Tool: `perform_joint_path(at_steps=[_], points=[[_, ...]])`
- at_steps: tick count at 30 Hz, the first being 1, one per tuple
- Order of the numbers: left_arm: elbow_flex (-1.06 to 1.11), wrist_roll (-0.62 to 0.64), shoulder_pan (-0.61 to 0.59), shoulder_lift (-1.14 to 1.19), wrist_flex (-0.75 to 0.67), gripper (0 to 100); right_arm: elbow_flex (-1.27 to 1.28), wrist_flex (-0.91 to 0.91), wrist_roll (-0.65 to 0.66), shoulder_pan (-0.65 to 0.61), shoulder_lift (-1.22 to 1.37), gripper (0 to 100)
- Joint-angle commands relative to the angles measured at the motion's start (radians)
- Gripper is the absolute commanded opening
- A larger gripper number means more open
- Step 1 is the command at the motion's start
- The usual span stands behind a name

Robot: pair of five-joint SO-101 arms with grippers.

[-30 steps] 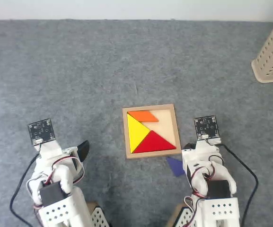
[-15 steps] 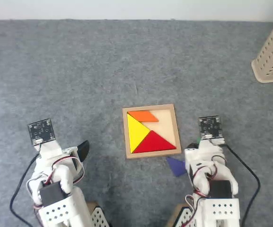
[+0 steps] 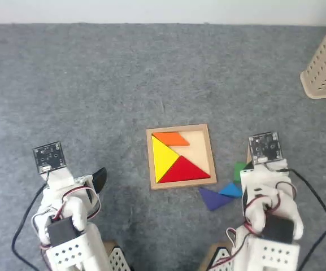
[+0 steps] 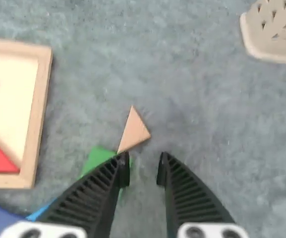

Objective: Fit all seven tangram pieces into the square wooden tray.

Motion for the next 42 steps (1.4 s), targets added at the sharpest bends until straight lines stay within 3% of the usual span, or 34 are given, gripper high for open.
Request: perform_joint_path(at_steps=[1, 6, 10, 15, 21, 42], points=[[-0.013, -0.002, 0.002, -0.012, -0.002, 35, -0.226, 0.008, 0.009, 0.005, 0.321, 10.9], [-0.013, -0.002, 0.002, -0.012, -0.002, 35, -0.414, 0.010, 0.003, -0.093, 0.759, 13.5], [-0.013, -0.002, 0.002, -0.012, -0.002, 35, -0.562, 0.010, -0.109, -0.176, 1.020, 21.5], [-0.013, -0.002, 0.002, -0.012, -0.002, 35, -0.700, 0.012, -0.186, -0.160, 1.230, 19.6], [-0.013, -0.002, 0.002, -0.012, -0.002, 35, -0.764, 0.008, -0.149, -0.081, 1.368, 19.4], [-0.013, -0.002, 0.002, -0.012, -0.002, 35, -0.835, -0.130, -0.051, -0.076, 1.580, 19.3]])
